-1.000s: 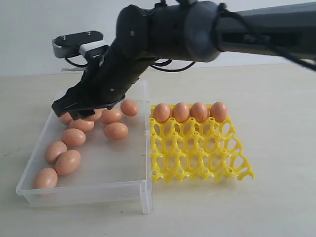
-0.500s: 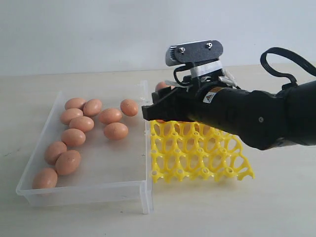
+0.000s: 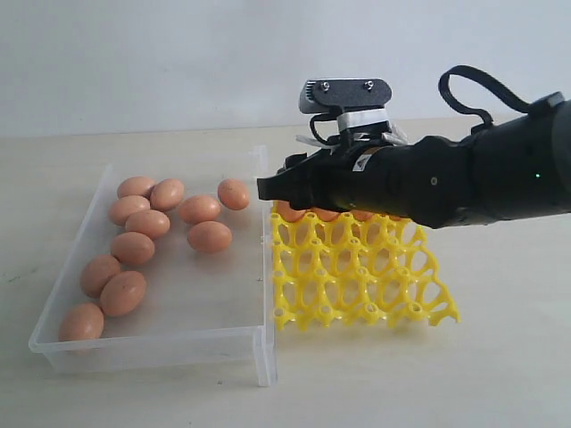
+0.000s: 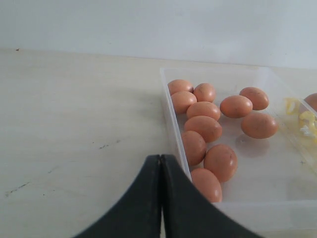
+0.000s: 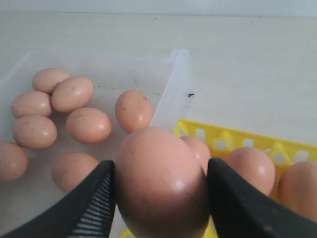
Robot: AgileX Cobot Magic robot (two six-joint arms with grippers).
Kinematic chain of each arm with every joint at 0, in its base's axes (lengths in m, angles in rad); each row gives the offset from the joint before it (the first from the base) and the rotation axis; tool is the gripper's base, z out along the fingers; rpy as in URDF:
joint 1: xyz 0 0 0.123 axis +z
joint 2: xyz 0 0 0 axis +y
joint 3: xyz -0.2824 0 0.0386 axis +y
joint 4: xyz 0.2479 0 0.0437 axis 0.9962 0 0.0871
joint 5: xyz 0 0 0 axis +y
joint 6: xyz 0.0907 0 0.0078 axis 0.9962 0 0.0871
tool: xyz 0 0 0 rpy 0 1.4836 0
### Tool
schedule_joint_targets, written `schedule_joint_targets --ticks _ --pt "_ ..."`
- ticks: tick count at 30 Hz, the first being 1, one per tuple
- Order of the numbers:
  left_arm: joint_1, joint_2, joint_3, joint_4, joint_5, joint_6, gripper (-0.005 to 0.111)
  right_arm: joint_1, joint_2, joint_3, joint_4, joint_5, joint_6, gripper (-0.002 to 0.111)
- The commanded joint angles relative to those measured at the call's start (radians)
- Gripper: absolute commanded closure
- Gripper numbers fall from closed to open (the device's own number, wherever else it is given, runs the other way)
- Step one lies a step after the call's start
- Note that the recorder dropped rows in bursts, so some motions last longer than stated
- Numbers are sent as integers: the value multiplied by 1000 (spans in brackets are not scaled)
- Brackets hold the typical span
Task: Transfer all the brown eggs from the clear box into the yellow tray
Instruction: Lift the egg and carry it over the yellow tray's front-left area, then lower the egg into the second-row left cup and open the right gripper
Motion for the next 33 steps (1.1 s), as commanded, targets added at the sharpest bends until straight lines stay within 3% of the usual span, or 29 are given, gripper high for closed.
schedule_joint_targets --ticks 1,33 --pt "1 -6 -4 -2 -6 2 107 -6 45 -38 -12 0 23 108" --pt "1 -6 -4 -2 -6 2 107 -6 139 -90 -11 93 25 108"
